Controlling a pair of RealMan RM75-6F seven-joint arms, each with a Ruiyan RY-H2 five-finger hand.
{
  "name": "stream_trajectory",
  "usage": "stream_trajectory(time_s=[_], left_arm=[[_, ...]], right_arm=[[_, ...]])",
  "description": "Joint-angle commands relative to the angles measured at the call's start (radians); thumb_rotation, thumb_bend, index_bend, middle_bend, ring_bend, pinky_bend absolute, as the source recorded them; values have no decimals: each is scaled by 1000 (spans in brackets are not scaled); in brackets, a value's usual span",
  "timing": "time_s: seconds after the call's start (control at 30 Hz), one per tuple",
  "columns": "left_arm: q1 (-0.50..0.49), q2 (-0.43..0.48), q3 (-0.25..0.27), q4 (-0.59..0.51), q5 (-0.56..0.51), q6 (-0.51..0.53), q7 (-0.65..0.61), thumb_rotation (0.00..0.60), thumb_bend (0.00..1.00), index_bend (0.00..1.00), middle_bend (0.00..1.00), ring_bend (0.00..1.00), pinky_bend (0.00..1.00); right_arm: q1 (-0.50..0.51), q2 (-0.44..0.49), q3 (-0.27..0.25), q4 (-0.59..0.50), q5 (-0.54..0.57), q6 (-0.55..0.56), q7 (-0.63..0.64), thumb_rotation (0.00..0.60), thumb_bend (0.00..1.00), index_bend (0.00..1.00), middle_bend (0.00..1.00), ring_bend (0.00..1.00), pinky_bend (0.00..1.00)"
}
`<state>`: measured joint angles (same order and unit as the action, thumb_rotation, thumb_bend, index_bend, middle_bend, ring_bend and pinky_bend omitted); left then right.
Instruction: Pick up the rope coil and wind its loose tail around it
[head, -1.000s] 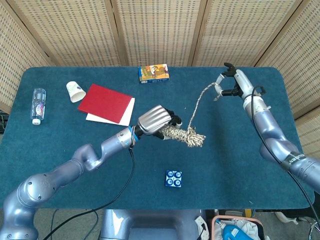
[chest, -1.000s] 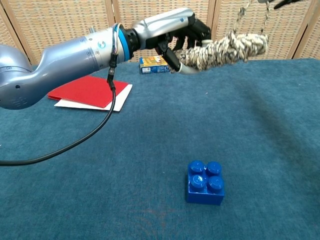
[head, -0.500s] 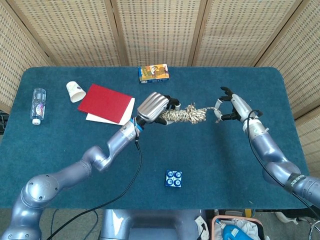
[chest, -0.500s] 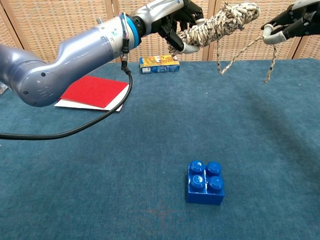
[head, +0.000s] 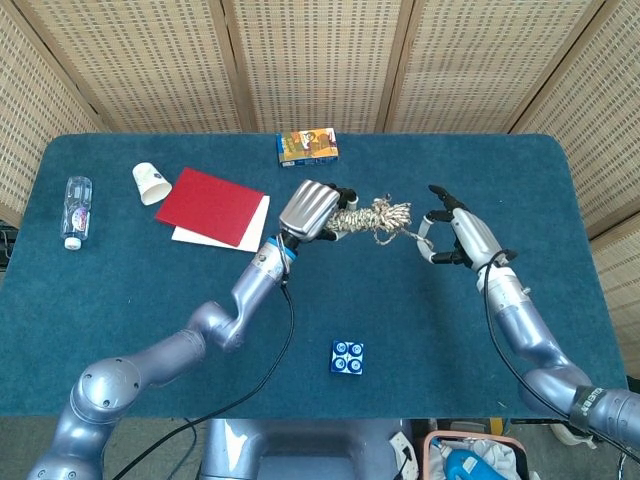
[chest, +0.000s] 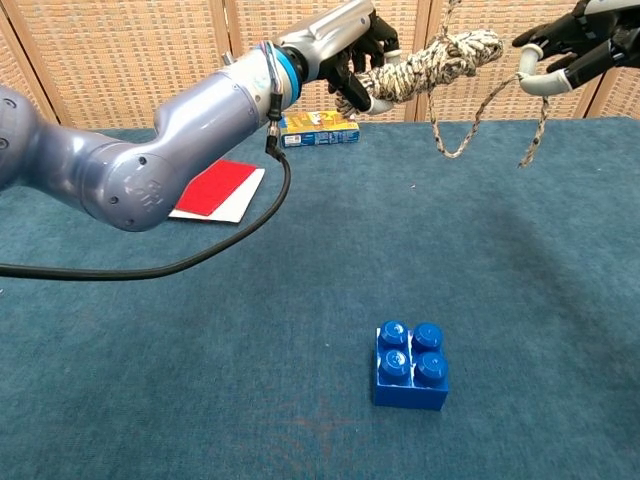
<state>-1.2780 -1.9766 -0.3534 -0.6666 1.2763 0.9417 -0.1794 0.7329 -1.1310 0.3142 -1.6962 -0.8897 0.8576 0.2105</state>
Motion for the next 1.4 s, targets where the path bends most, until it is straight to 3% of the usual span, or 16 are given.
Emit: stream_trajectory(time_s=[0.03,0.37,0.7,0.93,1.13,1.4], left_arm=[[-10,-25,-20,27,-18,3,20,600,809,842,624,559,678],[-28,-65,-67,91,-60,13,52,600,807,848,627,563,682],[-47,-91,-94,138,-102,-17,108,600,805,849,629,566,685],[-59,-112,-78,160,-93,-31,137,600,799,849,629,566,685],[-60,-114,-49,162,-63,-29,147,600,793,849,629,566,685],[-43,-81,48,142,46,-4,109,600,774,849,629,566,685]], right_arm=[[-21,4,-7,-67,-7,67,-68,600,451,706,4,0,0],[-49,6,-20,-142,-74,176,-170,600,451,708,4,0,0],[-69,54,4,-217,-167,191,-132,600,451,709,4,0,0],[-42,94,56,-285,-169,175,-128,600,452,709,4,0,0],[16,82,91,-272,-142,162,-185,600,451,709,4,0,0],[146,92,121,-192,-43,78,-344,600,451,709,4,0,0]])
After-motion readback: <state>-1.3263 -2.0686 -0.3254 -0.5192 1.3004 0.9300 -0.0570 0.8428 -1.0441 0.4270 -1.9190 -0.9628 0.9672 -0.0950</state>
